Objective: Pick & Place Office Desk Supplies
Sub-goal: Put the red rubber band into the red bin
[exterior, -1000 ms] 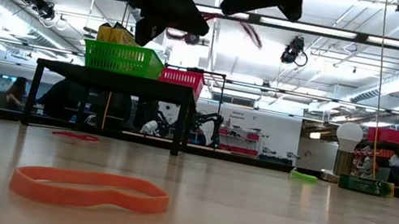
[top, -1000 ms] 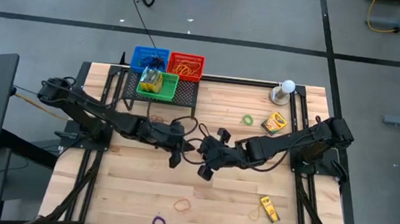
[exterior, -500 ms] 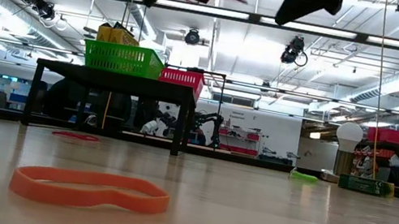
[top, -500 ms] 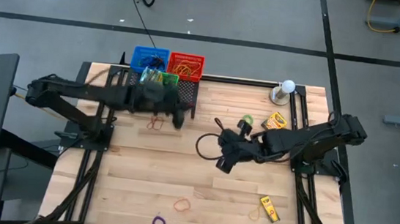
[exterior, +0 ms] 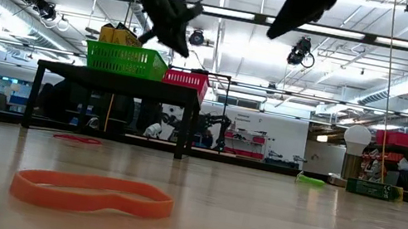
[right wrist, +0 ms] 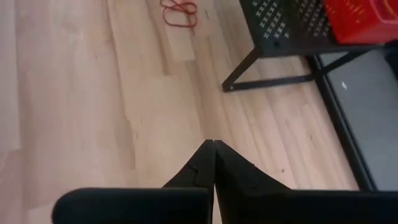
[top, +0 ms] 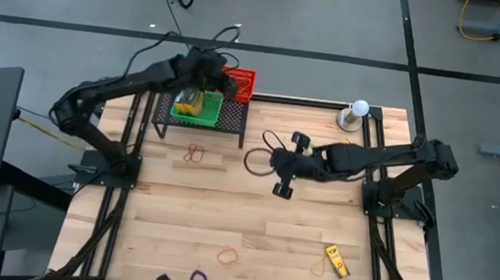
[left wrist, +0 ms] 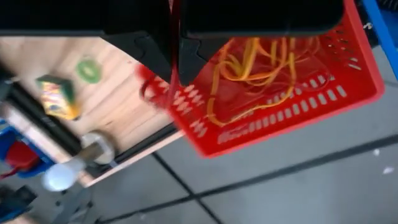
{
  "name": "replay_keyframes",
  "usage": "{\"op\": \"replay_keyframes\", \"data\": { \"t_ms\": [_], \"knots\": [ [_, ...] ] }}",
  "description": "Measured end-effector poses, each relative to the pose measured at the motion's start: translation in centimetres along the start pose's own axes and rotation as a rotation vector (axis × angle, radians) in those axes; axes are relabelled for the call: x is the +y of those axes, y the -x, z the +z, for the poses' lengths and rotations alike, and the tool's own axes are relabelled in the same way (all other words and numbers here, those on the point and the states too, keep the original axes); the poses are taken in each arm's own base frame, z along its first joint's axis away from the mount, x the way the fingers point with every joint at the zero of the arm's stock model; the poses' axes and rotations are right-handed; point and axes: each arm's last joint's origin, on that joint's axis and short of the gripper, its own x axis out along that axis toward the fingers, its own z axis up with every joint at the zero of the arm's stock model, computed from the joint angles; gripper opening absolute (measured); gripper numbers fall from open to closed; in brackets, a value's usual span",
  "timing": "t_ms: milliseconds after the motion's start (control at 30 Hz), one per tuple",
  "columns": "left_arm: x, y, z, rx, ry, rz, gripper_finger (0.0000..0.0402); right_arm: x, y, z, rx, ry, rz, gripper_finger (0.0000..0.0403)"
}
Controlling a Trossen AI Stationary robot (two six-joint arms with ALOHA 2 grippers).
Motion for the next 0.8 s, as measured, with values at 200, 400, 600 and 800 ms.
{"op": "replay_keyframes", "data": {
  "t_ms": [200,400,600,800],
  "knots": [
    [2.0,-3.3,0.0,0.063,0.020,0.058,0.0006,-2.4,-1.2,-1.8,-0.098,-0.065,0.101,0.0004],
    [2.7,-4.8,0.1,0.076,0.015,0.094,0.0006,-4.3,-0.7,-5.1,-0.185,-0.149,0.136,0.0002],
    [3.1,-5.2,0.0,0.080,0.012,0.144,0.0034,-5.5,0.1,-7.5,-0.211,-0.192,0.127,0.0002],
    [2.9,-4.3,1.0,0.109,-0.036,0.173,0.0092,-6.2,0.4,-8.2,-0.217,-0.218,0.112,0.0002]
  ]
}}
